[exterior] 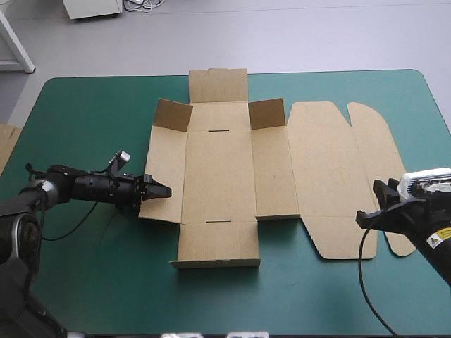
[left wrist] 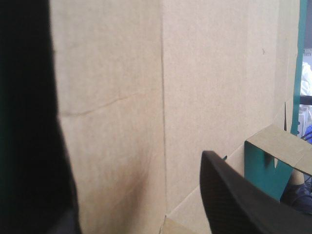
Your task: Fold the box
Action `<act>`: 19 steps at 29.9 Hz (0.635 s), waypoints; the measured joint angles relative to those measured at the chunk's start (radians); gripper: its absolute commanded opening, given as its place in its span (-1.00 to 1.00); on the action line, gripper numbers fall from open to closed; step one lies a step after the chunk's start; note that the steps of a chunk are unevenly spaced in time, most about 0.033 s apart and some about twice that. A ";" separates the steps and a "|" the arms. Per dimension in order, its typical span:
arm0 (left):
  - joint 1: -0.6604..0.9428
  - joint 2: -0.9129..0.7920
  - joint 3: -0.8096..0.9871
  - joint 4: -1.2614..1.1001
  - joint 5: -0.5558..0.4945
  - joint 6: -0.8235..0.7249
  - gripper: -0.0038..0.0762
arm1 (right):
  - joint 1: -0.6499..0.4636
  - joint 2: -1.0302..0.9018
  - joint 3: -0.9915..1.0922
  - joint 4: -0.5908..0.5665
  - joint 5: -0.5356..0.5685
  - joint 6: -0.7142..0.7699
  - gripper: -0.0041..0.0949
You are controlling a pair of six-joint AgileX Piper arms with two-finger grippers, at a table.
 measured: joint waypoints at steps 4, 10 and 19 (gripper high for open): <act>-0.014 0.003 0.000 -0.001 -0.015 0.007 -0.42 | 0.000 0.001 0.000 0.001 0.000 -0.001 -0.43; -0.023 0.003 -0.011 0.026 -0.014 0.012 -0.52 | 0.000 0.001 0.000 0.004 0.000 -0.001 -0.44; -0.023 0.018 -0.124 0.117 0.030 -0.005 -0.93 | 0.000 0.001 0.000 0.007 0.000 -0.001 -0.44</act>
